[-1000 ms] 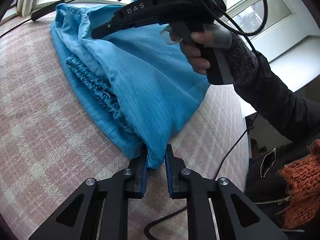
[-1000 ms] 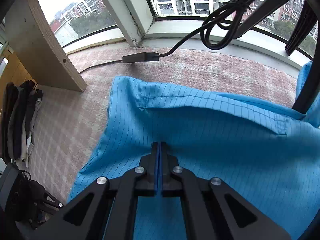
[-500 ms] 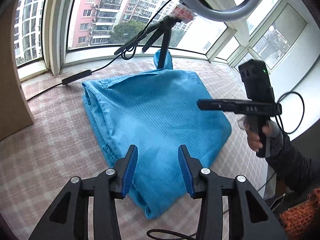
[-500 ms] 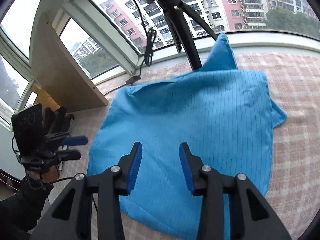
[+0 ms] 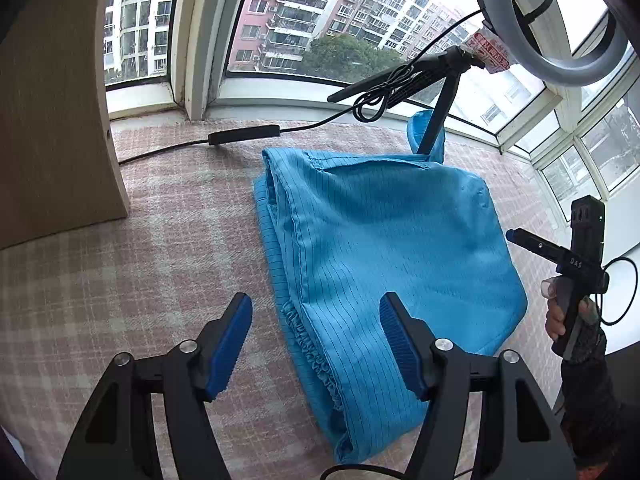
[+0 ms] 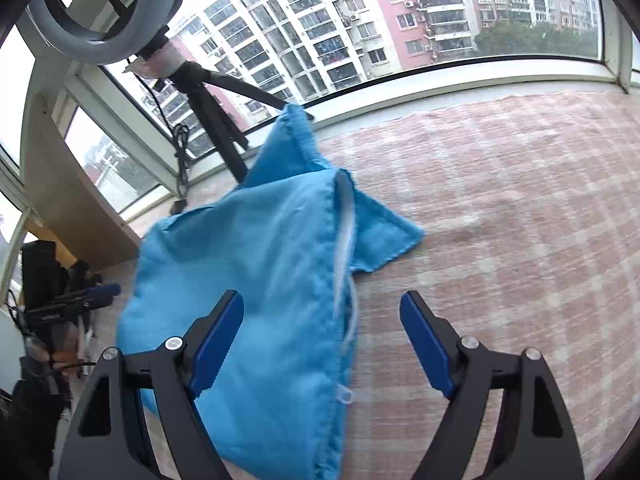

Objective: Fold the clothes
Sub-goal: 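Grasp the folded coat edge with both tools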

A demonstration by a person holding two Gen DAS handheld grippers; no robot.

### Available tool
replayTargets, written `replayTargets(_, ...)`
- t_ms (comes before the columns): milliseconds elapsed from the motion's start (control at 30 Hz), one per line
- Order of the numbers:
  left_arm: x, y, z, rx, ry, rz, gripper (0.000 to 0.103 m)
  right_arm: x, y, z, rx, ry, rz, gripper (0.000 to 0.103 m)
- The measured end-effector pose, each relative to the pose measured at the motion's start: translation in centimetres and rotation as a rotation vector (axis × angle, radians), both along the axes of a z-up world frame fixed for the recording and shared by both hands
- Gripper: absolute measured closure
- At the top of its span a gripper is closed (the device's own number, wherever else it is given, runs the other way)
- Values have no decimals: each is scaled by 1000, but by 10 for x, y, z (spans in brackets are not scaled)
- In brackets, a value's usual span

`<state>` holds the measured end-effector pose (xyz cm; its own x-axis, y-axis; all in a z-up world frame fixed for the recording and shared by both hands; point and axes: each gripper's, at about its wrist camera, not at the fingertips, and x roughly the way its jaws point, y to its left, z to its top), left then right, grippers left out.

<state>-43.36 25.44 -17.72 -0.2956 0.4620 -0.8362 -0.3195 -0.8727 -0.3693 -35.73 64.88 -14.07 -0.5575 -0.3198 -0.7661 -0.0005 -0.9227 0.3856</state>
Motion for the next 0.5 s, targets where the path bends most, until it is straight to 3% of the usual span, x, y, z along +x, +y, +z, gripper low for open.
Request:
replayTargets(233,-13,1,-25,-4,-106,41,36,-10,5,-39,-128,-128,82,23)
replayTargets(500,-31,10,-49,32,-202,-1,36,-14,-12,-41,-73,-93,199,22)
